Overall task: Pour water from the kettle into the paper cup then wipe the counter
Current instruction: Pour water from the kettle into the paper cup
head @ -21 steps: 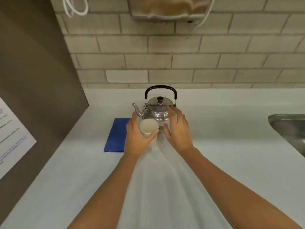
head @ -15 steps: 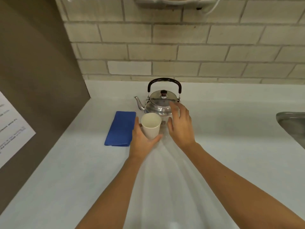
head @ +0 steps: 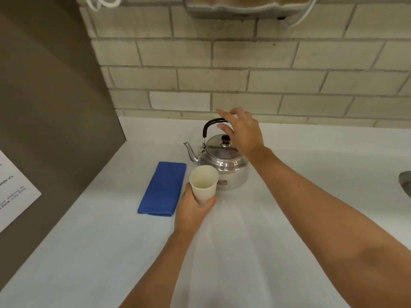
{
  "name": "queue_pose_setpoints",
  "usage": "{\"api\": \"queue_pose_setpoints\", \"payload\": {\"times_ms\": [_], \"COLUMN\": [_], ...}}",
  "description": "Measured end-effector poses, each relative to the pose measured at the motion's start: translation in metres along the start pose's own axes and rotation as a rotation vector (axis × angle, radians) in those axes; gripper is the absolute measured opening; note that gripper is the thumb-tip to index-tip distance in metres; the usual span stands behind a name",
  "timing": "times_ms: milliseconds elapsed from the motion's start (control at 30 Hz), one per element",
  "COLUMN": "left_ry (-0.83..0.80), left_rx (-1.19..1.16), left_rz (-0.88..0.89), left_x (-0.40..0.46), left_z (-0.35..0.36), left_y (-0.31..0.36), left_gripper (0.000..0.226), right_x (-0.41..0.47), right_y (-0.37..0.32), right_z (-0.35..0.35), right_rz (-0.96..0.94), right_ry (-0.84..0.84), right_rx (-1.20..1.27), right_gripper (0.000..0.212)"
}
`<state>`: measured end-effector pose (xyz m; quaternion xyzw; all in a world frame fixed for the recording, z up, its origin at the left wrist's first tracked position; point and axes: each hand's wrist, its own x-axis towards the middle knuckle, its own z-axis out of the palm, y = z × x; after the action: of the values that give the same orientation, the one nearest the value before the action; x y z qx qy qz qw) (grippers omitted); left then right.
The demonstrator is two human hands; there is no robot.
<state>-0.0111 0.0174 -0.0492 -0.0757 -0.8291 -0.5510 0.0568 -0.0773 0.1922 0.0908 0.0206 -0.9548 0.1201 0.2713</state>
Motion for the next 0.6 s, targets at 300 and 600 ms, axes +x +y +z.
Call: {"api": "queue_pose_setpoints", "payload": {"times_ms": [300,600], "left_ry": [0.026,0.021], "left_rx": [0.015,0.028], "left_rz": [0.008,-0.011], "left_x": [-0.001,0.0], "left_z": [0.001,0.002], "left_y": [-0.002,-0.003], "left_gripper": [0.065,0.059], "right_x": [0.03,0.033], "right_y": [0.017,0.018], "right_z": [0.001,0.001], "right_rz": [-0.051,0.021], "right_ry": [-0.163,-0.153], "right_rx": [0.241,0.422], "right_gripper": [0.032,0.026]}}
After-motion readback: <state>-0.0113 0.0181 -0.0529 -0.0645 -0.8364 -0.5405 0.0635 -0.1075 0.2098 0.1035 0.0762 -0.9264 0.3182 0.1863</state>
